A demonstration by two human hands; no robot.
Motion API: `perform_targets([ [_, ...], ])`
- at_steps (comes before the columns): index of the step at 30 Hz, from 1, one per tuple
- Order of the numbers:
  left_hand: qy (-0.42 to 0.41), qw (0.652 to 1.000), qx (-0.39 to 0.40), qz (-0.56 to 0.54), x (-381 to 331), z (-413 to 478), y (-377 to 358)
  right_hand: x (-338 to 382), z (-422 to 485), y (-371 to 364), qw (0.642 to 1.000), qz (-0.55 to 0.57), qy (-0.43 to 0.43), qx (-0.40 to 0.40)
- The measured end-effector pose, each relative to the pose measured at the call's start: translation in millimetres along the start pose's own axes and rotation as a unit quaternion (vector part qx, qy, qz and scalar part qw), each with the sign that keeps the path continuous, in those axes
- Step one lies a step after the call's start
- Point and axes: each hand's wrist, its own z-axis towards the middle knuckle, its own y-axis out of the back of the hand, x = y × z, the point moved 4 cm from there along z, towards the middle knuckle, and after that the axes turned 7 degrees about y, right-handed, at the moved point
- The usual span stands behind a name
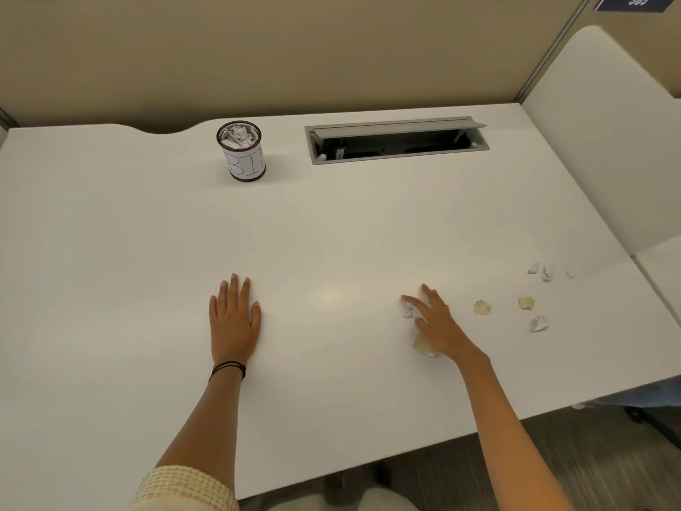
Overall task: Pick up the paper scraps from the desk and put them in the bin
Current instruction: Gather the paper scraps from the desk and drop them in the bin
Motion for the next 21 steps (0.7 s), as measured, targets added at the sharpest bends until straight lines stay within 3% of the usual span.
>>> perform_targets([
  [6,-0.001,1.000,-0.005,-0.016,0.8,1.6,2.9,-5.8,-26.8,-4.0,0.999,0.014,0.009,0.027],
  [9,-0.002,1.000,-0.006,-0.019,0.2,1.1,3.0,-4.9,-39.6,-8.6,0.999,-0.026,0.023,-0.006],
  [14,-0.001,1.000,-0.008,-0.020,-0.6,0.5,3.4,6.6,-49.7,-12.4,0.990,-0.035,0.015,-0.136],
  [21,0.003,1.000,-0.012,-0.025,-0.5,1.1,1.7,7.5,-31.6,-2.4,0.991,-0.031,0.016,-0.131],
])
